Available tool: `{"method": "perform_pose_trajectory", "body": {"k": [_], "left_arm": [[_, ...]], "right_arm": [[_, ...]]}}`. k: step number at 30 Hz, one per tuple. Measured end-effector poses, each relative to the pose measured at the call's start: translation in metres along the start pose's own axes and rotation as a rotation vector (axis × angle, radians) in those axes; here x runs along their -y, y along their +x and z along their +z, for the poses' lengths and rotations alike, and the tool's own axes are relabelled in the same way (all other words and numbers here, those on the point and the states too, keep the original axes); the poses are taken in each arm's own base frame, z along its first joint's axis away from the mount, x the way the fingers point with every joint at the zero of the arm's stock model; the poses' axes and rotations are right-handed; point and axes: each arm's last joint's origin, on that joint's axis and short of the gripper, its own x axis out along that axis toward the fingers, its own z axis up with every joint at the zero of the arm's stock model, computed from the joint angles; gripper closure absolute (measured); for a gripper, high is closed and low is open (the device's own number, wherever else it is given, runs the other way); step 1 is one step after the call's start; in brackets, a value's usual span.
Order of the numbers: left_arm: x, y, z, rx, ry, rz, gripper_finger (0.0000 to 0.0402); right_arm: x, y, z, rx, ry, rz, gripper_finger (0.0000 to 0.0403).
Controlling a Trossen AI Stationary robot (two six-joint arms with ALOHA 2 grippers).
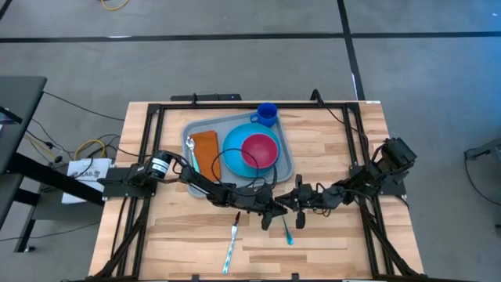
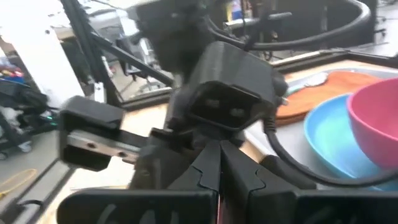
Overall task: Set up tray
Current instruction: Put the purple fork on the brown napkin on the gray tray
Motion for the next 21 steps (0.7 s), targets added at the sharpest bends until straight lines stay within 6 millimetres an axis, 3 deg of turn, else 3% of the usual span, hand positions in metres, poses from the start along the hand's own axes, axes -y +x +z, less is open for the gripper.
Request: {"method": "perform_pose_trajectory", "body": {"k": [3, 7, 21], "left_arm": [[0.002, 0.0, 0.001, 0.009, -0.026, -0.025, 0.039], [0.002, 0.0, 0.001, 0.004, -0.025, -0.027, 0.0385], [0.006, -0.001, 0.001, -0.06, -0.032, -0.111, 0.04]], "right_arm": [[-0.004, -0.002, 0.001, 0.01, 0.005, 0.02, 0.0402], [-0.01, -0.005, 0.0, 0.006, 0.003, 0.037, 0.0391], [-0.02, -0.013, 0.006, 0.017, 0.014, 0.089, 0.0307]]}}
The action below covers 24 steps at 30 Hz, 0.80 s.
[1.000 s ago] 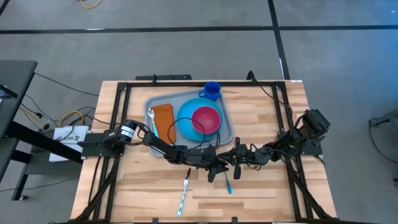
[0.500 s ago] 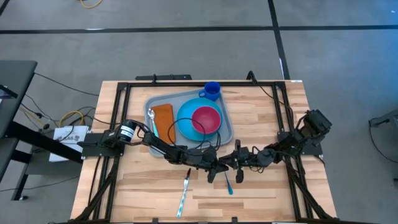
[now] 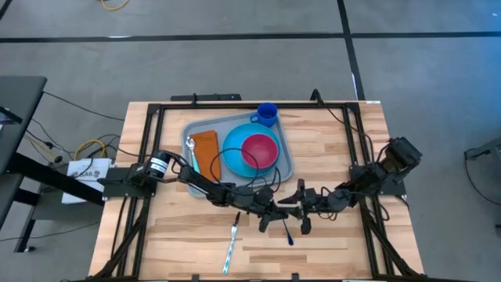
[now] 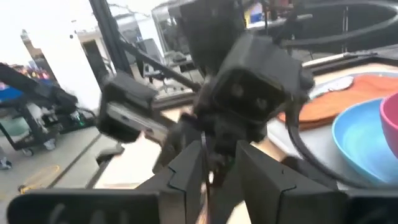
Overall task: Set up tray
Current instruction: Put the purple fork on the brown napkin on the gray tray
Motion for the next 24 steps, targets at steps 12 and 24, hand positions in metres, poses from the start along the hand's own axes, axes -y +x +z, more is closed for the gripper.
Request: {"method": "perform_pose_trajectory", "body": {"k": [12, 24], "left_arm": [[0.02, -0.019, 0.033, -0.137, 0.043, 0.023, 0.0401], [0.082, -0.14, 0.118, -0.299, 0.143, 0.375, 0.0401]], "right_arm": [[-0.023, -0.016, 0.017, 0.061, -0.044, 0.099, 0.0298], [-0.037, -0.029, 0.03, 0.099, -0.046, 0.17, 0.0298]]}}
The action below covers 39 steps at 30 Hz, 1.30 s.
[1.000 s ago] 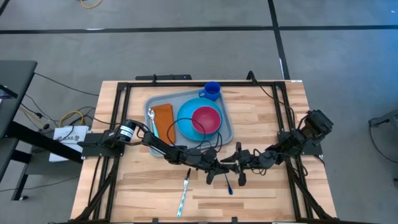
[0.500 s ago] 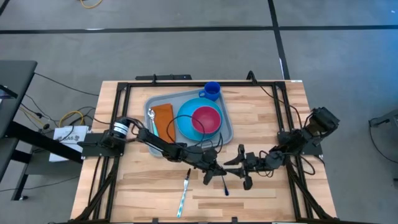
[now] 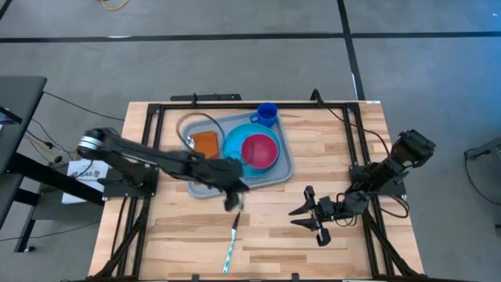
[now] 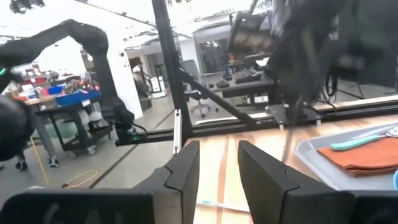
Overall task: Set up tray
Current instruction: Put the purple fork on the brown napkin on the gray tray
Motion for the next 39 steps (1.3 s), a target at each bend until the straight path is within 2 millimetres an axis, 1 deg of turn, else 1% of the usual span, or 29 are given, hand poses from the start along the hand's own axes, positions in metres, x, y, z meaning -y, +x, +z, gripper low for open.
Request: {"method": "perform_pose_trajectory", "body": {"k": [2, 4, 5, 7, 11, 13, 15, 18, 21, 24, 27, 29, 31, 35, 39], "left_arm": [[-0.005, -0.025, 0.0, 0.012, 0.026, 0.122, 0.0401], [-0.013, -0.04, -0.005, 0.066, 0.047, 0.238, 0.0401], [-0.017, -0.043, -0.01, 0.093, 0.058, 0.284, 0.0401], [-0.028, -0.046, -0.026, 0.105, 0.074, 0.315, 0.0401], [-0.063, -0.045, -0.058, 0.069, 0.016, 0.291, 0.0401], [-0.08, -0.05, -0.066, 0.095, -0.02, 0.308, 0.0401], [-0.098, -0.06, -0.069, 0.122, -0.06, 0.349, 0.0401], [-0.119, -0.075, -0.068, 0.155, -0.116, 0.35, 0.0401], [-0.128, -0.096, -0.06, 0.214, -0.115, 0.275, 0.0401], [-0.135, -0.108, -0.061, 0.186, -0.127, 0.204, 0.0401], [-0.142, -0.112, -0.069, 0.107, -0.175, 0.232, 0.0401], [-0.147, -0.112, -0.075, 0.047, -0.189, 0.27, 0.0401], [-0.152, -0.108, -0.082, 0.023, -0.196, 0.278, 0.0401], [-0.16, -0.103, -0.086, 0.062, -0.204, 0.231, 0.0401], [-0.166, -0.104, -0.084, 0.109, -0.213, 0.203, 0.04]], "right_arm": [[0.001, 0.0, -0.002, -0.014, -0.009, -0.004, 0.0298], [0.001, 0.0, -0.003, -0.024, -0.007, -0.005, 0.0298], [0.001, 0.0, -0.003, -0.029, -0.01, -0.006, 0.0298], [0.001, 0.0, -0.004, -0.03, -0.01, -0.005, 0.0298], [0.001, 0.0, -0.004, -0.032, -0.011, -0.005, 0.0298], [0.001, 0.0, -0.004, -0.035, -0.013, -0.007, 0.0298], [0.002, 0.001, -0.004, -0.033, -0.013, -0.012, 0.0298], [0.003, 0.002, -0.003, -0.03, -0.012, -0.016, 0.0298], [0.004, 0.003, -0.003, -0.03, -0.013, -0.023, 0.0298], [0.007, 0.004, -0.005, -0.046, -0.024, -0.033, 0.0298], [0.008, 0.004, -0.007, -0.067, -0.037, -0.042, 0.0298], [0.01, 0.005, -0.009, -0.088, -0.051, -0.051, 0.0298], [0.012, 0.006, -0.01, -0.092, -0.054, -0.06, 0.0298], [0.016, 0.007, -0.01, -0.098, -0.059, -0.074, 0.0298], [0.015, 0.007, -0.011, -0.102, -0.052, -0.072, 0.0298]]}}
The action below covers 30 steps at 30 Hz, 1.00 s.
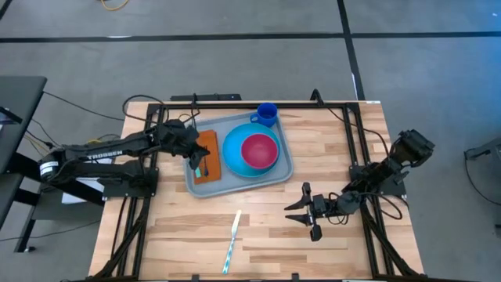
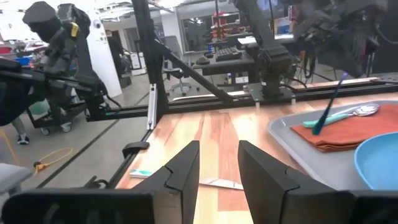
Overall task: Set up tray
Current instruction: Put the purple fork on the brown napkin on the gray tray
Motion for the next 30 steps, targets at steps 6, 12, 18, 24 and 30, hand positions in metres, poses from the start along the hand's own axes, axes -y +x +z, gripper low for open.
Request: {"method": "perform_pose_trajectory", "body": {"k": [6, 12, 18, 24, 30], "left_arm": [[-0.011, -0.002, -0.001, -0.016, -0.044, 0.062, 0.0401], [-0.019, -0.003, 0.001, -0.01, -0.068, 0.106, 0.0401], [-0.022, -0.004, 0.001, 0.006, 0.027, 0.192, 0.0386], [-0.025, -0.004, 0.001, 0.007, 0.071, 0.273, 0.0331], [-0.028, -0.005, 0.0, 0.012, 0.08, 0.375, 0.0285]], "right_arm": [[0.002, 0.001, -0.001, -0.007, -0.005, -0.008, 0.0298], [0.009, 0.004, -0.001, -0.01, -0.009, -0.04, 0.0298], [0.016, 0.008, -0.001, -0.018, -0.015, -0.071, 0.0298], [0.018, 0.008, -0.001, -0.022, -0.025, -0.079, 0.0298], [0.019, 0.009, -0.001, -0.024, -0.036, -0.083, 0.0298]]}}
